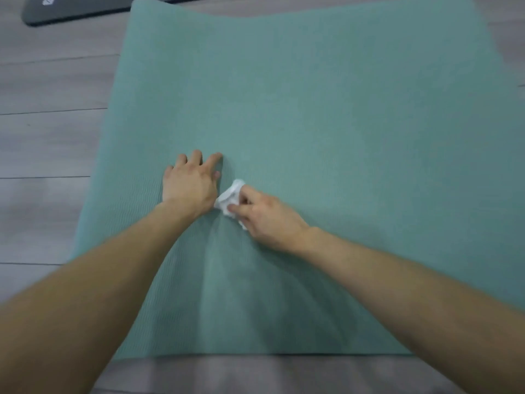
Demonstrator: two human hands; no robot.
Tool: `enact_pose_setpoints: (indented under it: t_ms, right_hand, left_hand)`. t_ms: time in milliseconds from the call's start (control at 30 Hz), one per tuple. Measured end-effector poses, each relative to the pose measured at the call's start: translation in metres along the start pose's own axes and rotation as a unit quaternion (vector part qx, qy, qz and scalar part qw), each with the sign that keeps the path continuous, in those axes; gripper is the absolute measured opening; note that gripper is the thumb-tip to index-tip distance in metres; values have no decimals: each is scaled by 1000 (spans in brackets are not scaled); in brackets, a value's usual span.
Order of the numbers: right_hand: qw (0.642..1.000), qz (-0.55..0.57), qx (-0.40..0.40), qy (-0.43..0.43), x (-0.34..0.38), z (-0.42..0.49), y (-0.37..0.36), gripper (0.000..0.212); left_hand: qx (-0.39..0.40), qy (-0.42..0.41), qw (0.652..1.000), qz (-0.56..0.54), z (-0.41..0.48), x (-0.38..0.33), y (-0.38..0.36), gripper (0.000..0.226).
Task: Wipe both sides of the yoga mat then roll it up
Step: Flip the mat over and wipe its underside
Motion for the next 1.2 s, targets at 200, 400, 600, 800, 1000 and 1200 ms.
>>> enact_pose_setpoints:
  t_ms: [200,400,600,800,1000,1200]
  right_hand:
    - [972,-100,-103,-188,-136,49,96,29]
    - [961,-56,-152,-222,-135,69,67,39]
    - [998,-37,33,-31,-123,90,61,26]
    - [892,-123,-227,-371,-210,99,112,29]
    - [998,-12,-58,-37,-83,107,10,21]
    - [898,-147,-226,-347,-228,74,147,37]
  left_hand:
    - [85,-27,996,-32,37,-9,-5,56]
    - [167,-24,980,-104,59,-14,-5,94]
    - [163,-33,982,-92,62,-14,-11,90]
    - [168,-21,981,-94,62,-14,-12,91]
    - [160,-39,981,-102,60,-13,-9,88]
    - [159,-26,982,-103,59,-13,-13,90]
Point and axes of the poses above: each hand's wrist, its own z-axis towards the middle knuckle, its own y-axis out of the back of the hand, x = y × z, the point moved 4 cm from there along z, towards the middle knuckle, and after that the axes turned 11 degrees about -x, right-handed, at the moved point
